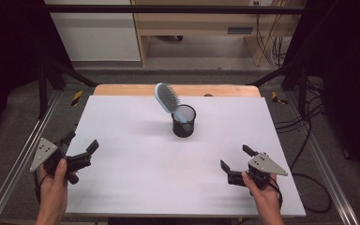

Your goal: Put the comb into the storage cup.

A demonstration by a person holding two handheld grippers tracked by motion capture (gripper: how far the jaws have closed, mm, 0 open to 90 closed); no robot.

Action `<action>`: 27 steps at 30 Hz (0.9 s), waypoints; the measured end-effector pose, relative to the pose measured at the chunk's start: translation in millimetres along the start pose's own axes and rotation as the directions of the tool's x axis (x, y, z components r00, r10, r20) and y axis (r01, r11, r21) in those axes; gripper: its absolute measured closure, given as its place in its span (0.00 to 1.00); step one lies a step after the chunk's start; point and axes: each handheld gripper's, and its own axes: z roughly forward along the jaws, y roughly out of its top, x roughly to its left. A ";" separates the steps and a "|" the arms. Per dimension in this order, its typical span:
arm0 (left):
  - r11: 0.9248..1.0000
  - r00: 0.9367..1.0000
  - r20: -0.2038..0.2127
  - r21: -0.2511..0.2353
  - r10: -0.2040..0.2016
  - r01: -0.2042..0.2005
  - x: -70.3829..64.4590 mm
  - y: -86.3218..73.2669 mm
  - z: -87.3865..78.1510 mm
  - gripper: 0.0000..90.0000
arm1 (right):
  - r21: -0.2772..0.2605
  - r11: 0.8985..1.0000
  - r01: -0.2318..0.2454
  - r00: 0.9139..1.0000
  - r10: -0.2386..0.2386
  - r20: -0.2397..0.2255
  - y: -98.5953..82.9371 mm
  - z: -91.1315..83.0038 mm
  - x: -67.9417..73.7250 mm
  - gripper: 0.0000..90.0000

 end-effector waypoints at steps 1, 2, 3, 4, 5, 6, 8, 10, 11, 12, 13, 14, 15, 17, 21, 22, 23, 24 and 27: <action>1.000 1.000 0.001 0.005 0.007 -0.007 -0.3 -0.9 -0.6 0.02 | 0.000 1.000 0.005 1.000 -0.005 0.002 1.0 0.1 -1.4 0.04; 1.000 1.000 0.001 0.011 0.014 -0.014 -0.7 -1.5 -1.5 0.02 | 0.003 1.000 0.004 1.000 -0.004 0.002 1.9 0.4 -3.1 0.04; 1.000 1.000 0.002 0.013 0.020 -0.020 -1.0 -2.3 -2.9 0.02 | 0.006 1.000 -0.002 1.000 0.002 0.003 2.8 0.7 -5.1 0.04; 1.000 1.000 0.005 0.014 0.021 -0.021 -1.4 -3.5 -4.3 0.02 | 0.006 1.000 -0.013 1.000 0.013 0.005 3.6 0.8 -6.9 0.04; 1.000 1.000 0.006 0.015 0.022 -0.022 -2.1 -5.3 -5.5 0.02 | 0.006 1.000 -0.015 1.000 0.015 0.007 4.1 1.2 -8.9 0.04; 0.999 1.000 0.009 0.020 0.027 -0.027 -2.5 -6.7 -6.4 0.02 | 0.011 1.000 -0.017 1.000 0.017 0.008 4.2 1.9 -10.3 0.05; 0.998 0.999 0.008 0.024 0.054 -0.054 -3.9 -10.9 -9.2 0.02 | 0.017 1.000 -0.016 1.000 0.015 0.013 3.8 3.7 -12.7 0.05; 0.997 0.998 0.021 0.034 0.061 -0.062 -5.2 -14.0 -10.3 0.02 | 0.023 1.000 -0.013 1.000 0.013 0.016 3.8 4.8 -13.3 0.05; 0.997 0.998 0.027 0.039 0.064 -0.065 -5.7 -15.5 -10.9 0.02 | 0.023 1.000 -0.010 1.000 0.009 0.018 3.9 4.9 -13.3 0.05; 0.997 0.997 0.030 0.045 0.067 -0.068 -6.5 -17.0 -11.9 0.02 | 0.024 1.000 -0.005 1.000 0.004 0.018 4.1 4.8 -13.2 0.05; 0.997 0.997 0.031 0.048 0.065 -0.067 -7.1 -18.1 -12.6 0.02 | 0.023 1.000 -0.003 1.000 0.003 0.013 4.6 4.4 -12.9 0.05; 0.997 0.998 0.031 0.050 0.062 -0.064 -7.4 -19.0 -13.4 0.02 | 0.024 1.000 0.005 1.000 -0.006 0.010 4.9 3.7 -12.8 0.05; 0.997 0.998 0.031 0.052 0.060 -0.062 -7.9 -20.0 -14.2 0.02 | 0.026 1.000 0.013 1.000 -0.013 0.009 4.9 2.9 -13.0 0.04; 0.997 0.998 0.033 0.055 0.058 -0.059 -8.7 -22.2 -15.7 0.02 | 0.028 0.999 0.024 1.000 -0.024 0.012 4.2 0.5 -13.3 0.04; 0.997 0.998 0.028 0.055 0.052 -0.054 -9.1 -25.4 -17.2 0.02 | 0.022 0.999 0.025 1.000 -0.026 0.012 2.1 -5.7 -16.7 0.04; 0.997 0.998 0.028 0.054 0.053 -0.055 -9.1 -25.7 -17.4 0.02 | 0.019 1.000 0.024 1.000 -0.024 0.012 1.6 -7.6 -17.4 0.04; 0.997 0.998 0.028 0.053 0.054 -0.056 -9.3 -26.1 -17.5 0.02 | 0.018 1.000 0.023 1.000 -0.023 0.012 1.2 -8.8 -17.9 0.04; 0.997 0.998 0.029 0.053 0.056 -0.057 -9.2 -26.4 -17.6 0.02 | 0.016 1.000 0.021 1.000 -0.021 0.011 0.6 -11.0 -18.7 0.04; 0.997 0.998 0.032 0.054 0.060 -0.061 -9.3 -28.3 -17.4 0.02 | 0.012 1.000 0.024 1.000 -0.024 0.013 -1.4 -15.3 -21.3 0.04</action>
